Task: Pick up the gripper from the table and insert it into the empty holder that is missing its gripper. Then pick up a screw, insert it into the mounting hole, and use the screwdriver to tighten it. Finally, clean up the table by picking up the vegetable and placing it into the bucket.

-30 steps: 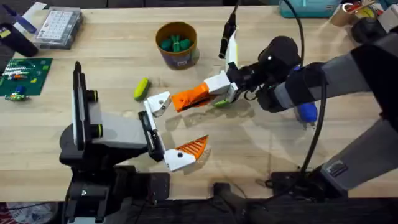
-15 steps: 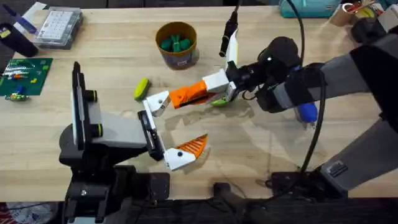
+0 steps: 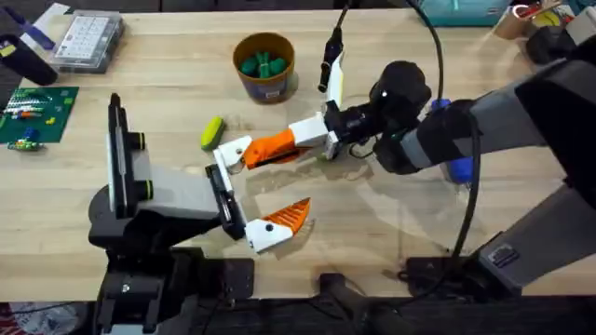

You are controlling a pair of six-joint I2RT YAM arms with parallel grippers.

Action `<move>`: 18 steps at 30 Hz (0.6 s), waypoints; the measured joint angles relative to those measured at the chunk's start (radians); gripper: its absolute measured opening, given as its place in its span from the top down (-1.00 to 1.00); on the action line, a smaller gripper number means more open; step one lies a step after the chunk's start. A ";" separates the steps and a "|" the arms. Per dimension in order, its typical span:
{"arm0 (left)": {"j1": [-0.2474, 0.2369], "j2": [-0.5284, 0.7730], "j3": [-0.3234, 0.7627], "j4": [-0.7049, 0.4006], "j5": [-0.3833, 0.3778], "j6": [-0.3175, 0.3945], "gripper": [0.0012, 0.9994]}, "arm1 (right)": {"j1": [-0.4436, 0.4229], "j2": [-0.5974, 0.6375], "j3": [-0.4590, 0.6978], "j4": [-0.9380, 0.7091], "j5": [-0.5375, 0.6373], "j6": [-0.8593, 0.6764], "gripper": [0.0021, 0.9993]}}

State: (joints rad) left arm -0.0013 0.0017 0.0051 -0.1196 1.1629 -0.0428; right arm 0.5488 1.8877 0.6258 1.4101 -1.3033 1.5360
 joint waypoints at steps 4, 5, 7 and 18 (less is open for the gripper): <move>0.001 0.002 0.000 0.000 -0.003 -0.011 -0.98 | 0.000 -0.002 0.010 -0.066 0.003 -0.043 0.97; 0.002 0.006 0.000 0.000 -0.005 -0.016 -0.98 | 0.000 -0.006 0.022 -0.109 0.000 -0.058 0.97; 0.006 0.011 0.000 0.000 -0.005 -0.019 -0.98 | 0.005 -0.014 0.053 -0.196 -0.005 -0.092 0.97; 0.011 0.010 0.000 0.002 -0.006 -0.005 -0.97 | 0.064 -0.016 0.155 -0.393 -0.002 -0.238 0.97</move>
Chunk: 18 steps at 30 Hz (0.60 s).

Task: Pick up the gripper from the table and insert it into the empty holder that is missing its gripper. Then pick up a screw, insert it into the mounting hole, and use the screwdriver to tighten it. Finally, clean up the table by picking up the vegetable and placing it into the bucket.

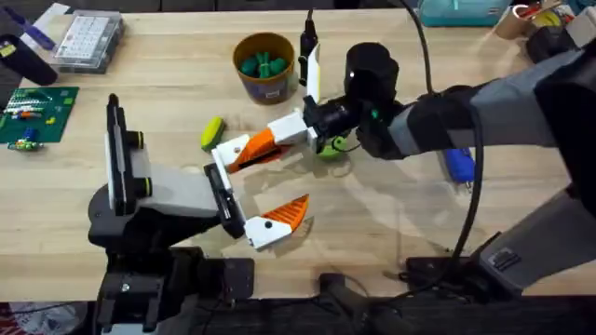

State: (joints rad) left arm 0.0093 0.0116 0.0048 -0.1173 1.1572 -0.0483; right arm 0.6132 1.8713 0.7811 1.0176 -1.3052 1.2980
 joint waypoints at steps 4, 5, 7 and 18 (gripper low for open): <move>0.000 0.000 0.000 0.000 -0.001 0.001 -0.98 | 0.001 0.000 0.000 0.000 0.002 -0.008 0.97; 0.000 0.000 0.000 0.000 -0.002 0.002 -0.98 | 0.001 0.000 0.000 0.000 0.003 -0.010 0.97; 0.000 0.000 0.000 0.000 -0.002 0.003 -0.98 | 0.001 0.000 0.000 0.000 0.003 -0.013 0.98; 0.000 -0.001 0.000 0.000 0.005 0.013 -0.98 | 0.012 0.001 0.000 0.000 0.008 -0.028 0.41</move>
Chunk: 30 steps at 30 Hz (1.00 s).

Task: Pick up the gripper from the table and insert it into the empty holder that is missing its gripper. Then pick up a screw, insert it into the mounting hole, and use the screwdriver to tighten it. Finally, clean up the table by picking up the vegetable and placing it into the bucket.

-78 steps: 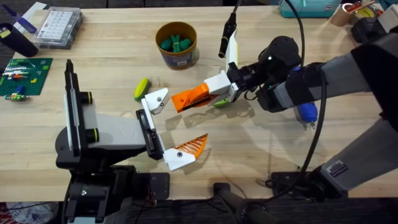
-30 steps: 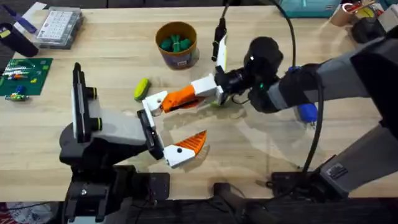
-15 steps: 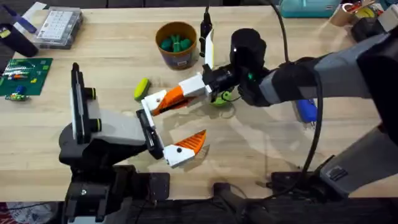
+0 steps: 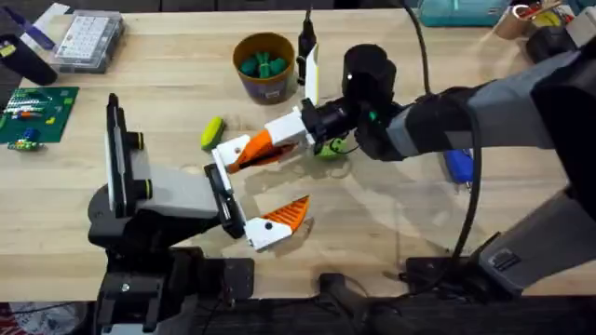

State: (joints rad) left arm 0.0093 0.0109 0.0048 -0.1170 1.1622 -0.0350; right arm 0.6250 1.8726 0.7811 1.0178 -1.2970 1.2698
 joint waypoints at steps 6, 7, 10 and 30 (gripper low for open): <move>-0.001 0.000 0.000 -0.001 0.010 0.005 -0.98 | 0.014 0.001 0.000 0.001 0.011 -0.010 0.14; -0.004 0.000 0.001 -0.004 0.023 0.005 -0.98 | 0.015 0.001 0.000 0.009 0.021 -0.010 0.11; -0.013 0.000 0.001 -0.007 0.043 0.006 -0.98 | 0.015 0.002 0.000 0.058 0.037 -0.001 0.00; -0.013 0.000 0.001 -0.010 0.054 0.009 -0.97 | -0.152 0.001 0.000 0.046 -0.032 0.021 -0.98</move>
State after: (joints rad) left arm -0.0040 0.0109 0.0055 -0.1268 1.2163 -0.0261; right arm 0.4727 1.8740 0.7815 1.0640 -1.3287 1.2905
